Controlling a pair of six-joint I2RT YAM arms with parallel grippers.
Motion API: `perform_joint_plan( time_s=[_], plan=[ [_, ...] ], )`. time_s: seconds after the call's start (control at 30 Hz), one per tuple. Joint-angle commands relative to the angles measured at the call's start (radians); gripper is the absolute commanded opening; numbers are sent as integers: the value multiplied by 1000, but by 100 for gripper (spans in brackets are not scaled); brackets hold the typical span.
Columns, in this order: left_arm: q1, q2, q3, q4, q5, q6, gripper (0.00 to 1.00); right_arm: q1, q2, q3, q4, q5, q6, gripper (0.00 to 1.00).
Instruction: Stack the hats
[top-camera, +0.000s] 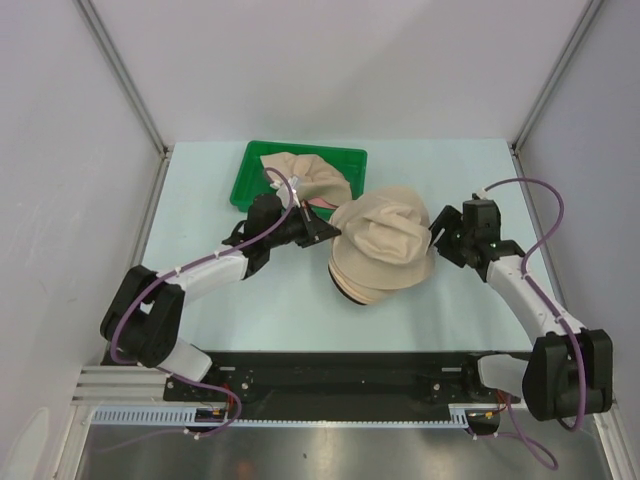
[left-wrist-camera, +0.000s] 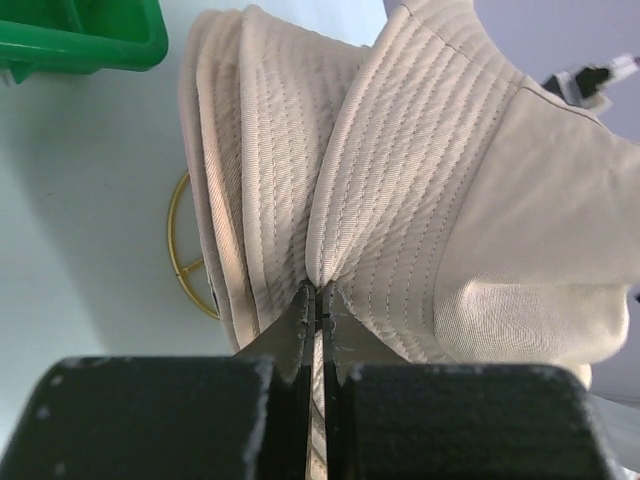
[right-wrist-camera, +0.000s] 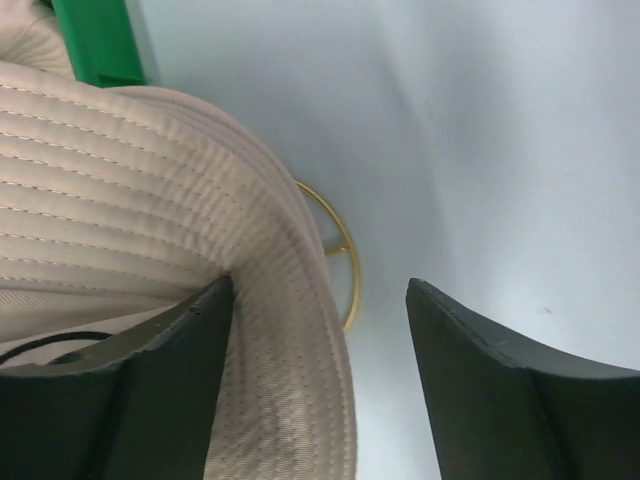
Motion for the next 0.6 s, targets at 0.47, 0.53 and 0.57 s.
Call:
perform_joint_plan(
  time_s=[0.47,0.53,0.57],
  plan=[
    [68,-3,67,-312,-127,306,0,-200,-354,64,-339,-326,-249,75],
    [68,-3,85,-338,-105,360,0,-208,-391,67,-299,-375,-259,75],
    [71,0,92,-341,-101,377,0,-220,-420,67,-289,-384,-267,75]
  ],
)
